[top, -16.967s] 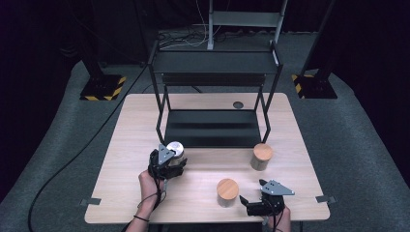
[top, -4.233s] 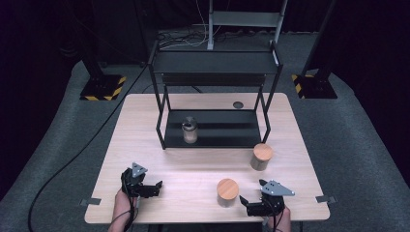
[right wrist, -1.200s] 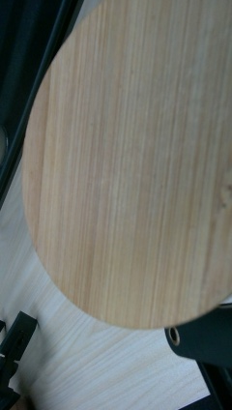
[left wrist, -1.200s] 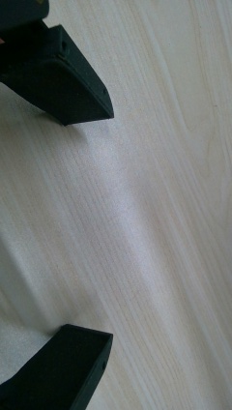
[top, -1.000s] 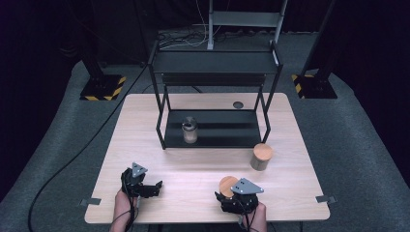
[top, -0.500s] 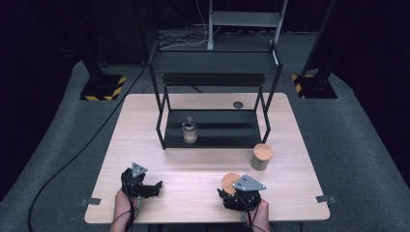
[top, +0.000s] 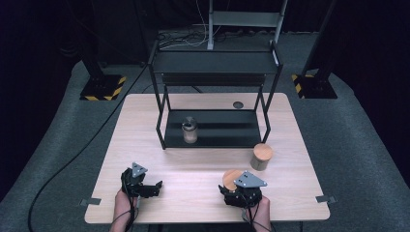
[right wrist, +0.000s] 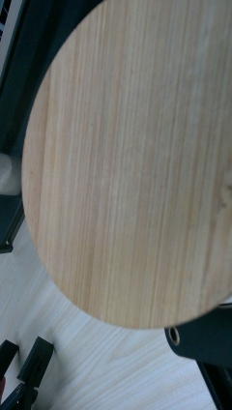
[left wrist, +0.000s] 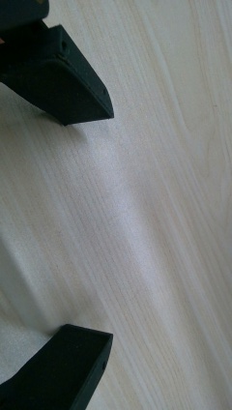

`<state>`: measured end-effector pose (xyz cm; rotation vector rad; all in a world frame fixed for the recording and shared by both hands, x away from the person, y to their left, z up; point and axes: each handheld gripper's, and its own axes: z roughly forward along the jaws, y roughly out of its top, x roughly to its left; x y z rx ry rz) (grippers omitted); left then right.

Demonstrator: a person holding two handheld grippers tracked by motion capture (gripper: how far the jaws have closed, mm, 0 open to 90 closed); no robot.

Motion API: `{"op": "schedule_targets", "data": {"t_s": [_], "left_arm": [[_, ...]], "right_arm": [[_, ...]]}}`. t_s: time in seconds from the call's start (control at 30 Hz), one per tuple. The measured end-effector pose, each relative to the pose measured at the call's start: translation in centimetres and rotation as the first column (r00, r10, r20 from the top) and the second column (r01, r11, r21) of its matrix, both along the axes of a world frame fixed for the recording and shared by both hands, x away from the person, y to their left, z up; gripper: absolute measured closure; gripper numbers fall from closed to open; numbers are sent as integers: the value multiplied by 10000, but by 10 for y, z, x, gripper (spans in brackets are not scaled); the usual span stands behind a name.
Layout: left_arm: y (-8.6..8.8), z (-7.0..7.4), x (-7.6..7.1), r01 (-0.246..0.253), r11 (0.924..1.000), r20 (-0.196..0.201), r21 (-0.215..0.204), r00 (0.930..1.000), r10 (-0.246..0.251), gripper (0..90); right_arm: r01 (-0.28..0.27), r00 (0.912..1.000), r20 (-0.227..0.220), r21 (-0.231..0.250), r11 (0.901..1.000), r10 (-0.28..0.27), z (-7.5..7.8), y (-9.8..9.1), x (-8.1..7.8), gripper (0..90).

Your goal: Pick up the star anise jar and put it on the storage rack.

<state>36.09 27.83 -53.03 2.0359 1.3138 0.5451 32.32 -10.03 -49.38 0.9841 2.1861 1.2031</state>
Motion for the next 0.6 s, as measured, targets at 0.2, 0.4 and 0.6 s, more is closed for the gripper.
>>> {"op": "schedule_targets", "data": {"t_s": [0.2, 0.4, 0.6], "left_arm": [[0, 0, 0, -3, 10000, 2, -2, 10000, 3, 0], [0, 0, 0, -2, 10000, 2, -2, 10000, 2, 0], [0, 0, 0, -3, 10000, 3, -2, 10000, 3, 0]], "right_arm": [[83, 10000, 35, 48, 10000, -83, 2, -1, 2, 250], [105, 9999, 85, 12, 9999, -105, 6, -1, 4, 250], [125, 9998, 154, 37, 9999, -126, 10, 0, 6, 250]]}}
